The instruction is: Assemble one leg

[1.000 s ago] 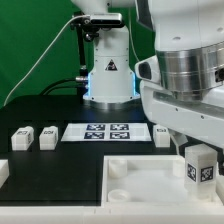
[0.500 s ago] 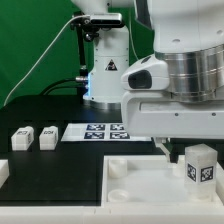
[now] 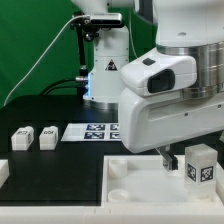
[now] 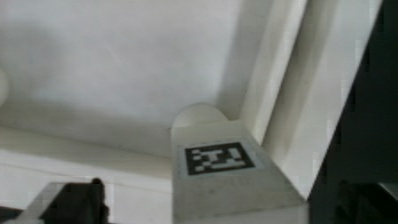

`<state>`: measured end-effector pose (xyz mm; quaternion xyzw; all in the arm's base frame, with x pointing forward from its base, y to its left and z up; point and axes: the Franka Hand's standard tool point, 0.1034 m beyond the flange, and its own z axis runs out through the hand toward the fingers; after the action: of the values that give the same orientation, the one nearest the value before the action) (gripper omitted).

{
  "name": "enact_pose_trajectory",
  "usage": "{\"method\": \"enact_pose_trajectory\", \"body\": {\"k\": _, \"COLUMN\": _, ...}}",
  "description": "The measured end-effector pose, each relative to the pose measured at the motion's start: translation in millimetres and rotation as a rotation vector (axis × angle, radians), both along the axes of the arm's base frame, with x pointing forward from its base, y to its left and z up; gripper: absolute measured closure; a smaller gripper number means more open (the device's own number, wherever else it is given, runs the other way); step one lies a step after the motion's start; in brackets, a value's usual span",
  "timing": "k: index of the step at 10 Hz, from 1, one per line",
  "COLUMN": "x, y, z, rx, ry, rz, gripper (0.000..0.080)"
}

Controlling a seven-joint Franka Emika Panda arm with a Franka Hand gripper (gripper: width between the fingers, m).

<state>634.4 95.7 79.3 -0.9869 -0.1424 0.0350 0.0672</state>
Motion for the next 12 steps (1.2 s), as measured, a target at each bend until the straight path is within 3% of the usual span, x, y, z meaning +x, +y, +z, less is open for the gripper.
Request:
{"method": "enact_pose_trajectory", "body": {"k": 2, "x": 0.0, "y": 0.1, "z": 0.0, "rx": 0.0, "ry": 0.0, "rz": -0.001, "gripper": 0.019}}
{"method": "enact_pose_trajectory", "body": {"k": 4, "x": 0.0, "y": 0.1, "z": 0.0, "rx": 0.0, "ry": 0.0, "rz": -0.001, "gripper": 0.0478}}
{"method": "enact_pose_trajectory", "body": {"k": 9, "x": 0.1, "y": -0.1, "z": 0.1, "rx": -0.002, "ry": 0.004, "rz": -0.034, "gripper": 0.0508}}
{"method": "enact_pose_trajectory", "body": {"k": 12, "x": 1.0, "y": 3.9, "z": -1.0, "rx": -0.033, "ry": 0.043, "rz": -0.442, "gripper": 0.0507}}
